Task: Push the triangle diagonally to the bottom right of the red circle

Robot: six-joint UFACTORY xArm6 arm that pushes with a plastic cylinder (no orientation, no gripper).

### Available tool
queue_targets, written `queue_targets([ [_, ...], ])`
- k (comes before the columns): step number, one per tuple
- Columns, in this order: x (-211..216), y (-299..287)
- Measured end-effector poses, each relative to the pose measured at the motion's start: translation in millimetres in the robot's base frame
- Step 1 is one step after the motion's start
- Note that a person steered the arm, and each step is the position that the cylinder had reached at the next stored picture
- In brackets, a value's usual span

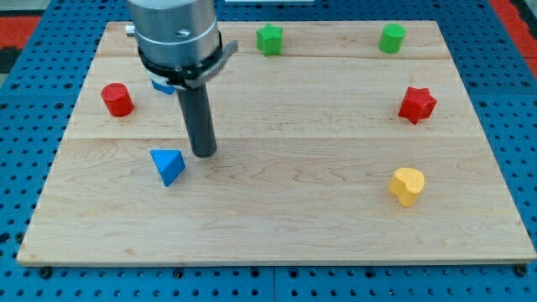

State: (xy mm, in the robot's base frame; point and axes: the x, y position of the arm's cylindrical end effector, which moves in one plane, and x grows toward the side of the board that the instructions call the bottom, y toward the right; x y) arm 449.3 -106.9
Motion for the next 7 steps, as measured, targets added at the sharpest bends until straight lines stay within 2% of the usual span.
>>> queue_targets([
  [1,-3,-85],
  [2,38,-90],
  [3,43,42],
  [4,52,95],
  [5,40,147],
  [6,50,184],
  [7,93,152],
])
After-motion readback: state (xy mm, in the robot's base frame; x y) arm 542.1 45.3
